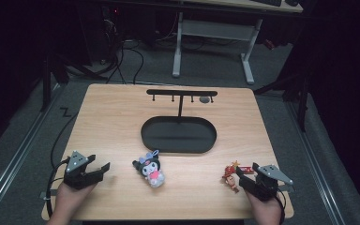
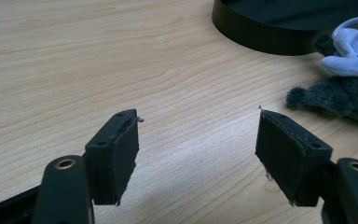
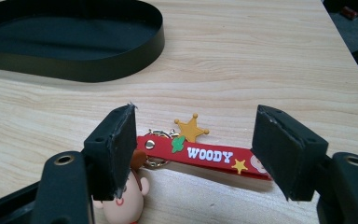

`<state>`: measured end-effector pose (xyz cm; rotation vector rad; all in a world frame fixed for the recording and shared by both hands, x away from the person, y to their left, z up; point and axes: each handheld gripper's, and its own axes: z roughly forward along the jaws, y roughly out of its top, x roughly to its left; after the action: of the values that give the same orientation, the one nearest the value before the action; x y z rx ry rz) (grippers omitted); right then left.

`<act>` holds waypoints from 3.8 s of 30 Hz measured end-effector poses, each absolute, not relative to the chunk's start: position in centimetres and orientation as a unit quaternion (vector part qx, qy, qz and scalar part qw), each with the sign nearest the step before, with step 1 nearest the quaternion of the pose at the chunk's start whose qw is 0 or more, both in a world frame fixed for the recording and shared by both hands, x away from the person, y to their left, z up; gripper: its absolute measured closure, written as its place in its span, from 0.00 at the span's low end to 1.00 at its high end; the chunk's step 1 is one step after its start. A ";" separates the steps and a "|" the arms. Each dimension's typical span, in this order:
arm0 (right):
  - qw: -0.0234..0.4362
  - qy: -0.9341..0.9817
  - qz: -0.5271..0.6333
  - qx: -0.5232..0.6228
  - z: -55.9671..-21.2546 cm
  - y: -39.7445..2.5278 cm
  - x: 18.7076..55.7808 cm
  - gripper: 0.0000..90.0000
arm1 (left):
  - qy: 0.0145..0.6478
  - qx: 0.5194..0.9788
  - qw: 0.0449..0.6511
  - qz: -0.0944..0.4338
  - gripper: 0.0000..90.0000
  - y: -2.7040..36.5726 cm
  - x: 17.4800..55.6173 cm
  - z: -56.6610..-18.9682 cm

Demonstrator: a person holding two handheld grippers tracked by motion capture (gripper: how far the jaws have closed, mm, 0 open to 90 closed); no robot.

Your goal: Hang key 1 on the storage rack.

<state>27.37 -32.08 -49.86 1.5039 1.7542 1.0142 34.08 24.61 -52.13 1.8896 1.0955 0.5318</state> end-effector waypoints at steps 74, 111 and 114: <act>0.159 0.802 0.186 0.545 -47.0 -28.6 30.5 0.34 | 0.369 0.804 0.416 0.211 0.26 22.3 33.9 -52.3; 0.059 0.852 0.067 0.515 -48.0 -26.7 32.6 0.51 | 0.357 0.815 0.410 0.199 0.25 22.1 33.8 -52.4; 0.058 0.854 0.063 0.513 -48.2 -26.7 32.8 0.52 | 0.356 0.816 0.410 0.198 0.25 22.0 33.8 -52.4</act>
<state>32.77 -26.69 -48.25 1.5558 2.5871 0.1902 33.83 22.03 -52.41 2.0547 0.8964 0.4989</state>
